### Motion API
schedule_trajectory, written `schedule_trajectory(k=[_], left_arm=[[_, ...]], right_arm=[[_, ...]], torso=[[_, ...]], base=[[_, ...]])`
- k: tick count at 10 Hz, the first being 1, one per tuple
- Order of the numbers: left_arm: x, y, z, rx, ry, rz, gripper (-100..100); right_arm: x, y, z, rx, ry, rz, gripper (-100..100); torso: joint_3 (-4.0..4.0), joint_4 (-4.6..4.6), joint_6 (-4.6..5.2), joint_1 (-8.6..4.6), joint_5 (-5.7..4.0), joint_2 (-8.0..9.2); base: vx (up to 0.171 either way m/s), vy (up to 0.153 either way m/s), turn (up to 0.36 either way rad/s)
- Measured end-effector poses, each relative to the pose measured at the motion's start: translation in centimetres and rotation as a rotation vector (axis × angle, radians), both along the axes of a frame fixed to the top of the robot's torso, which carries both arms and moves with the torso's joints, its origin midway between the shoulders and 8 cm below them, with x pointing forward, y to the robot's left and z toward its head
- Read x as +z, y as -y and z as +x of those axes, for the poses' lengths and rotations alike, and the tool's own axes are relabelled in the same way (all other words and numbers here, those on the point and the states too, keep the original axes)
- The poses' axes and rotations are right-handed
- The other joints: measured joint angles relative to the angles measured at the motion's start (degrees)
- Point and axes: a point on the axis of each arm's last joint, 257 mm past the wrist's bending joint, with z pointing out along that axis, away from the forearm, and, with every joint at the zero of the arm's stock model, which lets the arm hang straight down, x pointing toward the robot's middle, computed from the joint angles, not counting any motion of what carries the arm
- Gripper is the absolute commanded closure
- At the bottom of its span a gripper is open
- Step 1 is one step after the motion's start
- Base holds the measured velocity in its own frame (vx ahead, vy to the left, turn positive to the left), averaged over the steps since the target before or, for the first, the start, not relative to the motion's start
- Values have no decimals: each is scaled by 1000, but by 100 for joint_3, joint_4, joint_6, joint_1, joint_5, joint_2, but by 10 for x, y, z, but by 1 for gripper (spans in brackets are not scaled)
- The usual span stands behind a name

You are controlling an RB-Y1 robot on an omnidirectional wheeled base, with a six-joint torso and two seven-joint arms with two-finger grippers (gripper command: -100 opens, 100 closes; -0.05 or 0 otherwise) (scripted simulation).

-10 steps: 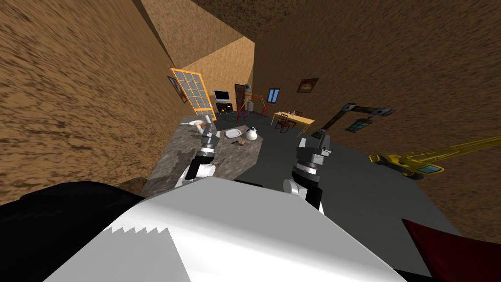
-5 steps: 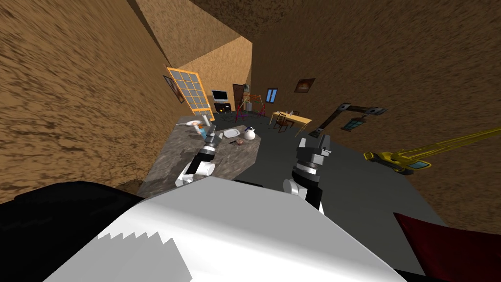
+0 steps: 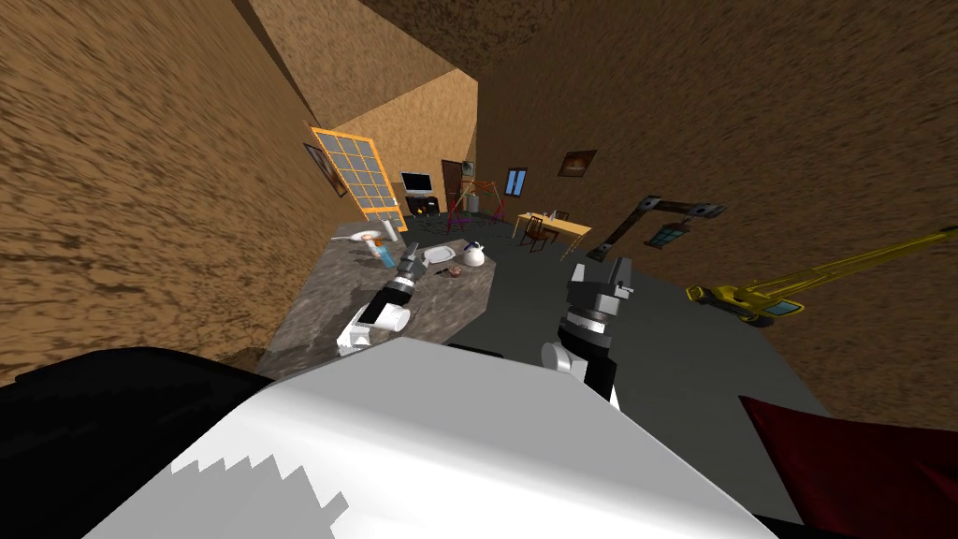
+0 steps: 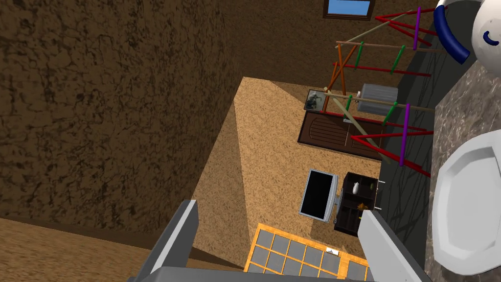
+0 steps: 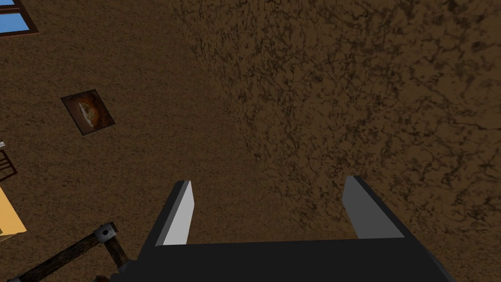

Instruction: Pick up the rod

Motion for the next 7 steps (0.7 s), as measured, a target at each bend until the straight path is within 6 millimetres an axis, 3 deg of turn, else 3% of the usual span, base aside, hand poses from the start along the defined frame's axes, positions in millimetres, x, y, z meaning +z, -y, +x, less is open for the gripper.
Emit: schedule_trajectory(k=[7], left_arm=[[-50,-15,30,-26,-203,-86,-100]], right_arm=[[0,0,0,0,0,0,0]], torso=[[-2,-1,-1,3,1,-4]], base=[[1,-19,-41]])
